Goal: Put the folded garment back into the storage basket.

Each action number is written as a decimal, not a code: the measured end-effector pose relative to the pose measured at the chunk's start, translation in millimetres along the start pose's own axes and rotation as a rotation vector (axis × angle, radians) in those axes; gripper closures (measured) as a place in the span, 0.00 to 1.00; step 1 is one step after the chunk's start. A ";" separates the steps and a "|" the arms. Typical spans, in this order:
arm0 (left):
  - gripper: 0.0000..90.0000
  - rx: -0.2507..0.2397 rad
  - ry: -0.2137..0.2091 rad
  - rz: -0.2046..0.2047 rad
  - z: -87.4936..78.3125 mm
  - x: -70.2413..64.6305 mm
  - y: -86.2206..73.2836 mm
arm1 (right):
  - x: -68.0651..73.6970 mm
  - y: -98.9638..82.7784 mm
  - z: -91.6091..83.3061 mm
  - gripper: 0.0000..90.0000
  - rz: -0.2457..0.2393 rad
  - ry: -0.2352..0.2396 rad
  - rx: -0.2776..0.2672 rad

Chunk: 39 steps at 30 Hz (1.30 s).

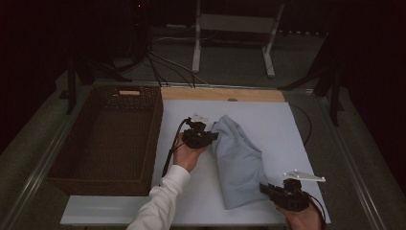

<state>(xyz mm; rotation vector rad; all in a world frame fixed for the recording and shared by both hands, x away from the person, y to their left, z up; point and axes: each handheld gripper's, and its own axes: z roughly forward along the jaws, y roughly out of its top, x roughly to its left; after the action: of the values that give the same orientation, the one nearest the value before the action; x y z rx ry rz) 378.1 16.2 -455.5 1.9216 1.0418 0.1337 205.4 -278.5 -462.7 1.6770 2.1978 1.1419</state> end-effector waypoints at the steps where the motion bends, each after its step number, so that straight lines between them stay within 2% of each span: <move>1: 0.91 -0.002 0.001 0.003 -0.9 -0.2 1.2 | 0.6 1.0 0.2 0.90 0.002 0.006 -0.002; 11: 0.91 -0.006 0.002 0.015 -8.8 -0.7 10.0 | 6.1 9.7 3.3 0.90 0.016 0.054 -0.011; 28: 0.91 -0.018 0.007 0.011 -23.2 4.1 20.3 | 22.2 25.9 11.5 0.90 -0.005 0.089 -0.018; 39: 0.91 -0.029 0.017 -0.007 -32.6 7.4 27.4 | 33.7 32.6 17.3 0.90 -0.008 0.125 -0.026</move>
<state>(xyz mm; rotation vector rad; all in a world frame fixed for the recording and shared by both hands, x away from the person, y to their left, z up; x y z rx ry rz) 384.2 37.2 -418.2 1.8933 1.0525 0.1598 227.2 -238.0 -443.3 1.6267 2.2488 1.3011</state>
